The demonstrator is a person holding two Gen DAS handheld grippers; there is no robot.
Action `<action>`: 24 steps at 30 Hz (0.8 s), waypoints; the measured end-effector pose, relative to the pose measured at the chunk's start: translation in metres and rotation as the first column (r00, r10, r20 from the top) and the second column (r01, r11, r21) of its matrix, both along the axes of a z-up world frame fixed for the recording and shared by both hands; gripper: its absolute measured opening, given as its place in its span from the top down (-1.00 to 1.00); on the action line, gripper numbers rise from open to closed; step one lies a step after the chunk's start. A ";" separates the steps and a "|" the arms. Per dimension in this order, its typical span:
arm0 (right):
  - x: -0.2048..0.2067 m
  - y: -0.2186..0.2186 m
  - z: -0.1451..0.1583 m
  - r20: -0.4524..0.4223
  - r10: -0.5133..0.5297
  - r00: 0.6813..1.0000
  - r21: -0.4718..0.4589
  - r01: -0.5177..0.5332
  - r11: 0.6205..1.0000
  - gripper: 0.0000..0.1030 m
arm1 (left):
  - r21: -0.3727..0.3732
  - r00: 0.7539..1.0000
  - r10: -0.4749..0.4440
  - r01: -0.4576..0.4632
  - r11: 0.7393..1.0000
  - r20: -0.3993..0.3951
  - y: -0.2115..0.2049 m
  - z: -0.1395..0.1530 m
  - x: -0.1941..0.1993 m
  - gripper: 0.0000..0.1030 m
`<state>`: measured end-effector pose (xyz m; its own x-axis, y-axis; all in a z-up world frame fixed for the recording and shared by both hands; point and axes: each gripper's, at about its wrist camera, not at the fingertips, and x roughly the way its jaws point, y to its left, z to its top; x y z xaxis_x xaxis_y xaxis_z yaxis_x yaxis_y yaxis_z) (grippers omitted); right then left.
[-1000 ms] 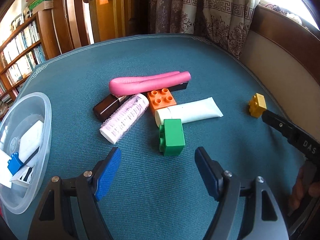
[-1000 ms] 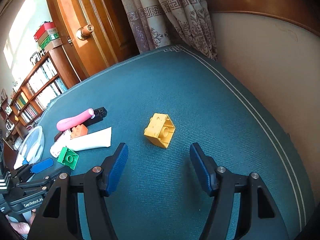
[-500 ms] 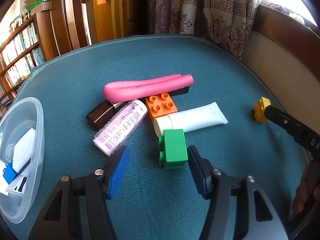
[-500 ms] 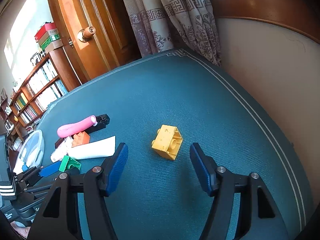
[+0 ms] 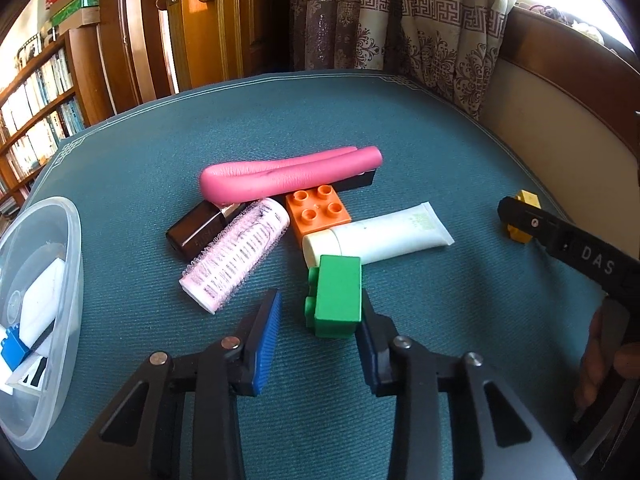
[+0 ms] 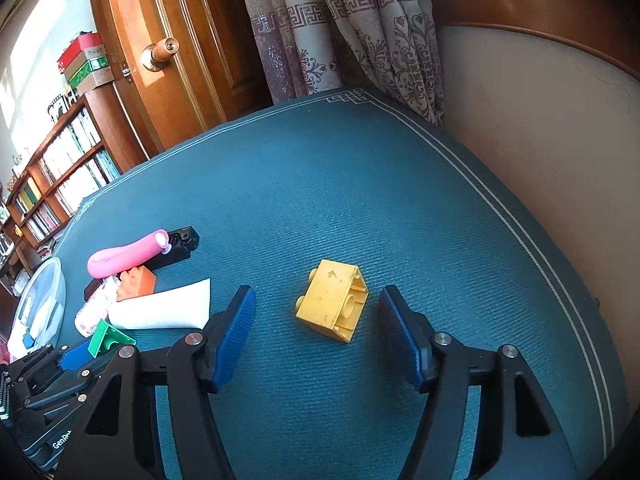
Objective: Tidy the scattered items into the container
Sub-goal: 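Grasp the green Duplo brick with the left tool while the right tool grasps the yellow Duplo brick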
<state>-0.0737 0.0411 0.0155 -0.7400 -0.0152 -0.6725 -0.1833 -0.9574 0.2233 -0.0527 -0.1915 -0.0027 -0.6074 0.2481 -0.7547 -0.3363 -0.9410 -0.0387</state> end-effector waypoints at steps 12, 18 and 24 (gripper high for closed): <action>0.001 0.000 0.001 0.007 0.017 1.000 0.003 -0.017 1.000 0.47 | 0.011 1.000 0.009 -0.009 1.000 -0.004 -0.005 0.004 0.006 0.23; 0.011 -0.006 0.005 -0.011 0.033 0.999 -0.009 -0.033 0.999 0.48 | 0.013 1.000 0.016 -0.016 1.000 -0.017 -0.009 0.011 0.012 0.23; 0.026 -0.014 0.016 -0.041 0.050 0.998 -0.021 -0.051 0.998 0.48 | 0.016 0.999 0.025 -0.025 1.000 -0.024 -0.013 0.013 0.015 0.22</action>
